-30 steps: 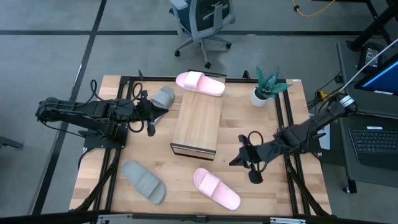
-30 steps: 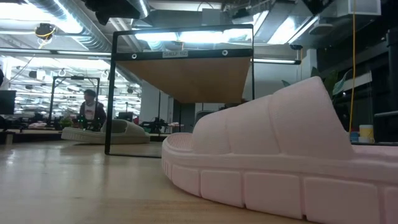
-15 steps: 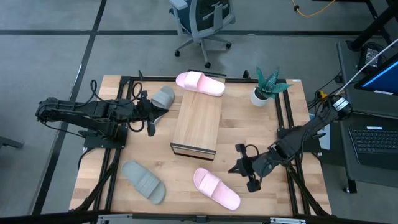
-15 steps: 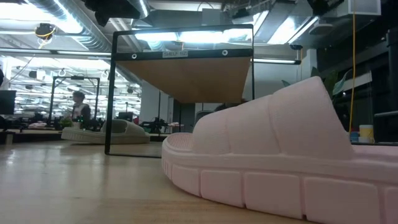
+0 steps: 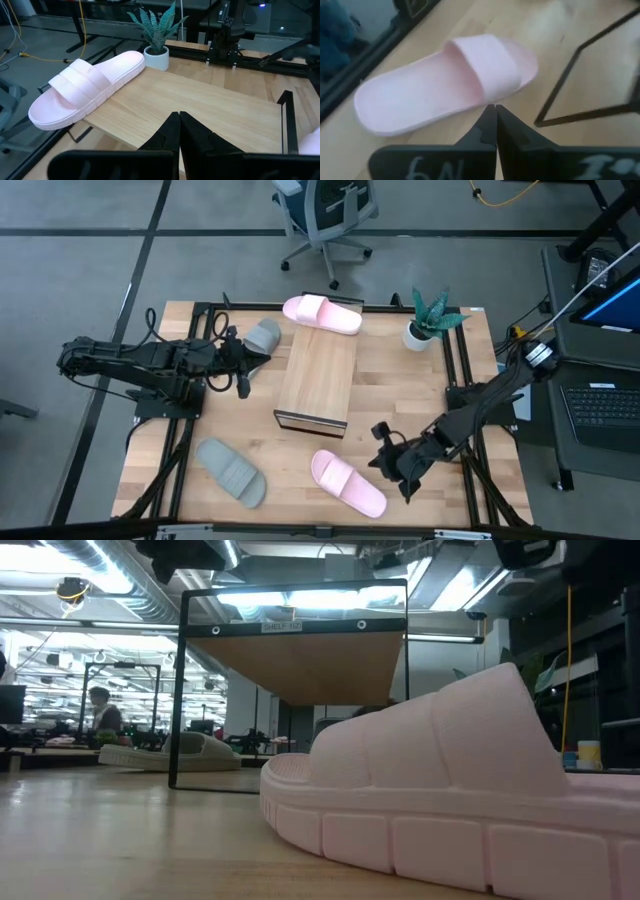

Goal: Pick and place slides into the shelf
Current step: Put the pink slipper on the shelf

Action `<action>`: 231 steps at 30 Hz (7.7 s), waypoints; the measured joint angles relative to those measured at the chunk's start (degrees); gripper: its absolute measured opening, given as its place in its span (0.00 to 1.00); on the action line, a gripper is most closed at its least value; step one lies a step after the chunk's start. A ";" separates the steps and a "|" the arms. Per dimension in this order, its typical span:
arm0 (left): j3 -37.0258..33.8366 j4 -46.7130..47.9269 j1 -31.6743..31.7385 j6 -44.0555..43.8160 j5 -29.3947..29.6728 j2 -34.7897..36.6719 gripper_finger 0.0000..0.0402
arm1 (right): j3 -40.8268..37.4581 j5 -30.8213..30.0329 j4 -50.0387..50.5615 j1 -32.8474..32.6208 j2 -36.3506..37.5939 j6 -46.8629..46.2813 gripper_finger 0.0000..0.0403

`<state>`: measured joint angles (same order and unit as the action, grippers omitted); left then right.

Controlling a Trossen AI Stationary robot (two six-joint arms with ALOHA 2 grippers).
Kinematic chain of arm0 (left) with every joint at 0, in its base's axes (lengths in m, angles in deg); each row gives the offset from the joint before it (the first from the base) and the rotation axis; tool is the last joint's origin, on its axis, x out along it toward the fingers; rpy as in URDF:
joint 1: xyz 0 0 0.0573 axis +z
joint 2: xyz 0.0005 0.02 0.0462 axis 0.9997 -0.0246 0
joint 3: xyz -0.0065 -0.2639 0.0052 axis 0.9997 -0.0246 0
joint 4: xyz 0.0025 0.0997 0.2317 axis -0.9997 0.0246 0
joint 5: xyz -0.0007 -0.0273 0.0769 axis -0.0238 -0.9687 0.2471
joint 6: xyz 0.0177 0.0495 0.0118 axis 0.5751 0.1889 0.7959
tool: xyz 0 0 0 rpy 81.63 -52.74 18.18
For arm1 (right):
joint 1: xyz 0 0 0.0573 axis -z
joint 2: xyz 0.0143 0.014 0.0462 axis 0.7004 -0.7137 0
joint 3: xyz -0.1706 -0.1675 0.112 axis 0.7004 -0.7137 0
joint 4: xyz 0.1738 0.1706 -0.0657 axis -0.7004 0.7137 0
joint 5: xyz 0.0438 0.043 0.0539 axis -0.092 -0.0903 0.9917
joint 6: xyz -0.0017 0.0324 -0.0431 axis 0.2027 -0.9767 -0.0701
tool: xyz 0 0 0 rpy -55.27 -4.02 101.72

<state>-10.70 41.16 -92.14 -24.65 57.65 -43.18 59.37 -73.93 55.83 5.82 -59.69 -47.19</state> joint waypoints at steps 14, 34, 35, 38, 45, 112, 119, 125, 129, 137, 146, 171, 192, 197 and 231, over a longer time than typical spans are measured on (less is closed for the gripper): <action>0.00 0.73 -0.02 0.46 -0.05 0.02 0.00 | 23.27 -3.03 18.63 -0.19 -19.76 -1.88 0.00; 0.00 3.61 -0.02 0.50 -3.06 0.02 0.00 | 35.89 -1.20 21.99 -0.87 -26.15 -7.22 0.21; 0.00 3.61 -0.02 0.48 -3.06 0.00 0.00 | 35.82 -1.05 22.68 -0.87 -26.19 -7.82 0.23; 0.00 3.59 -0.02 0.49 -3.06 0.02 0.00 | 35.82 -1.05 23.31 -0.98 -26.23 -9.12 0.27; 0.00 3.59 -0.02 0.50 -3.06 0.00 0.00 | 35.82 -0.99 23.61 -1.47 -26.23 -2.92 0.30; 0.00 3.57 0.00 0.50 -3.05 0.00 0.00 | 34.88 -7.51 22.60 -2.26 -32.98 7.64 0.30; 0.00 3.65 0.00 0.50 -3.06 0.00 0.00 | 34.88 -9.75 22.26 -2.20 -34.95 9.20 0.30; 0.00 3.63 -0.01 0.50 -3.06 0.02 0.00 | 34.88 -11.93 22.28 -2.20 -34.82 9.10 0.30; 0.00 3.63 0.00 0.50 -3.06 0.02 0.00 | 34.88 -12.00 22.30 -2.20 -34.80 8.97 0.29; 0.00 3.65 0.00 0.50 -3.06 0.02 0.00 | 34.88 -12.16 22.28 -2.20 -34.80 8.86 0.13; 0.00 3.65 0.00 0.50 -3.06 0.02 0.00 | 34.88 -12.20 22.26 -2.21 -34.75 8.74 0.02; 0.00 3.65 0.00 0.50 -3.06 0.02 0.00 | 47.57 -11.32 25.67 -2.05 -34.69 4.30 0.01; 0.00 5.60 -0.02 0.50 -3.06 0.02 0.00 | 66.94 -18.31 41.43 -1.09 -34.69 4.84 0.01; -0.02 6.84 -0.02 0.50 -3.06 0.00 0.00 | 71.19 -19.53 45.92 -0.17 -34.69 7.09 0.01; -0.02 6.43 0.00 0.57 -3.04 0.02 0.00 | 78.99 -5.86 56.68 29.35 -25.95 53.70 0.01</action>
<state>-10.72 47.59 -92.14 -24.09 54.61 -43.16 138.37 -79.78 112.51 35.17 -85.64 6.51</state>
